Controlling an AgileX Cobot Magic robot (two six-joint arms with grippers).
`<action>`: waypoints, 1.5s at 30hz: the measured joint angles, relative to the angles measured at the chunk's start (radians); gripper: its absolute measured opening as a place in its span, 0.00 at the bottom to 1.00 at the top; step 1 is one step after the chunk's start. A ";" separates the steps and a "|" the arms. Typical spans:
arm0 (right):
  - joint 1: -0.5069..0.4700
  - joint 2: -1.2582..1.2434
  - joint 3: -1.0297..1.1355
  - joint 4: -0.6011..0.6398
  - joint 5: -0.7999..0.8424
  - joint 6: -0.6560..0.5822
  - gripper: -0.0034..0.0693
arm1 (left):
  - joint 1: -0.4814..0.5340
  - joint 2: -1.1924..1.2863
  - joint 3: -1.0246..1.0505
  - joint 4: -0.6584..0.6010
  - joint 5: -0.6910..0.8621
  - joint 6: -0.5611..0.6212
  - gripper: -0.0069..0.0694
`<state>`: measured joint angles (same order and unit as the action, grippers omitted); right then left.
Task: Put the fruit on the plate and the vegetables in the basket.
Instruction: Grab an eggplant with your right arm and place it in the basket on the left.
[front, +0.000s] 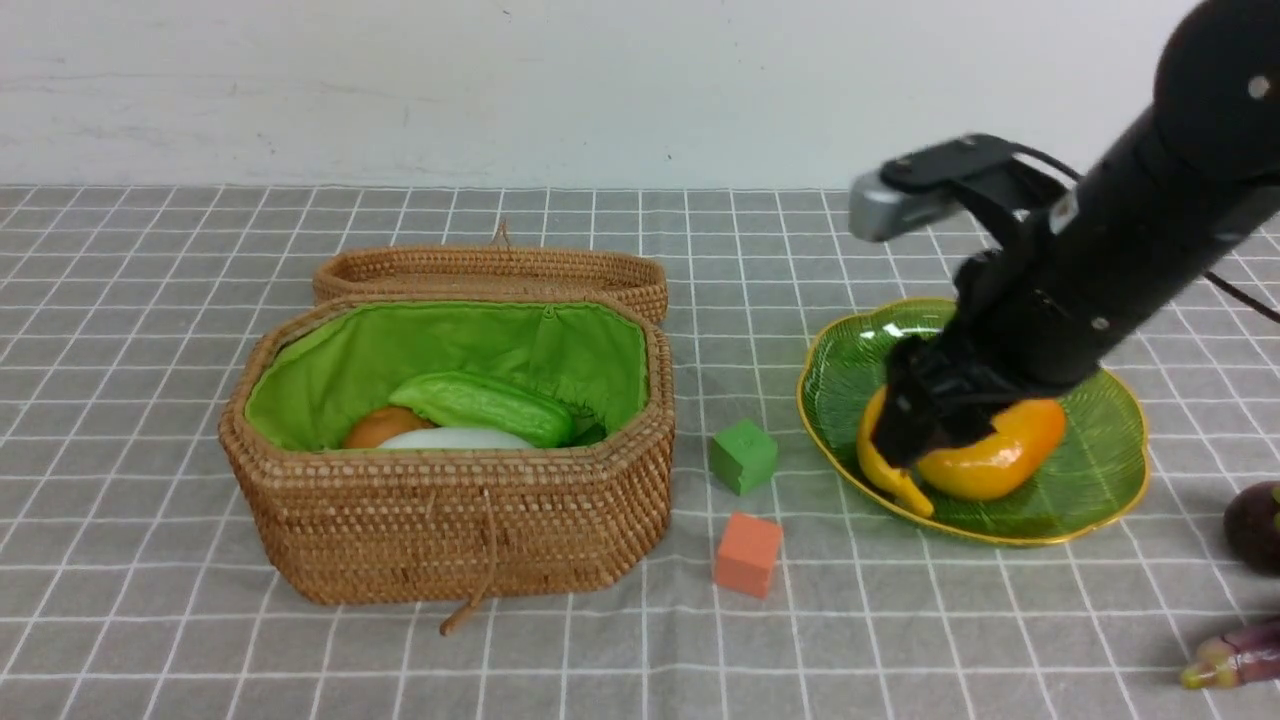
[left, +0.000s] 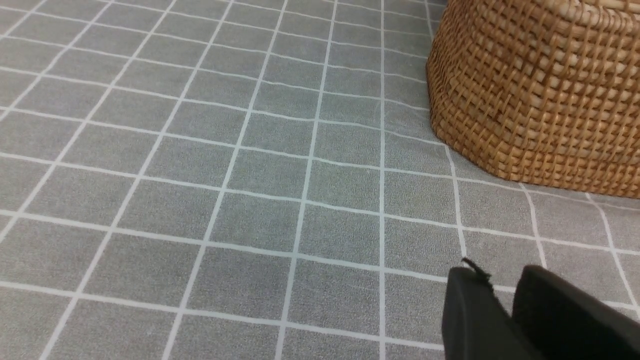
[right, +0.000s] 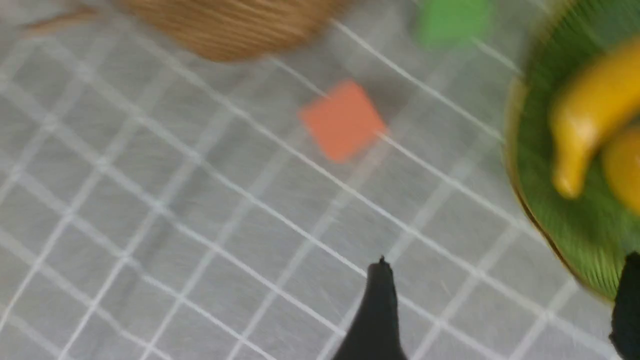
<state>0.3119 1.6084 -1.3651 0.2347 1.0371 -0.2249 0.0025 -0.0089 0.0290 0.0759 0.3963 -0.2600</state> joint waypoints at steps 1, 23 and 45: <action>-0.017 -0.013 0.031 -0.015 -0.013 0.075 0.84 | 0.000 0.000 0.000 0.000 0.000 0.000 0.26; -0.497 -0.120 0.472 -0.229 -0.272 1.029 0.85 | 0.000 0.000 0.000 0.000 0.000 0.000 0.29; -0.542 0.043 0.472 -0.077 -0.330 0.769 0.50 | 0.000 0.000 0.000 0.000 0.000 0.000 0.31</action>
<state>-0.2305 1.6518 -0.8928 0.1578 0.7074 0.5439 0.0025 -0.0089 0.0290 0.0759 0.3963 -0.2600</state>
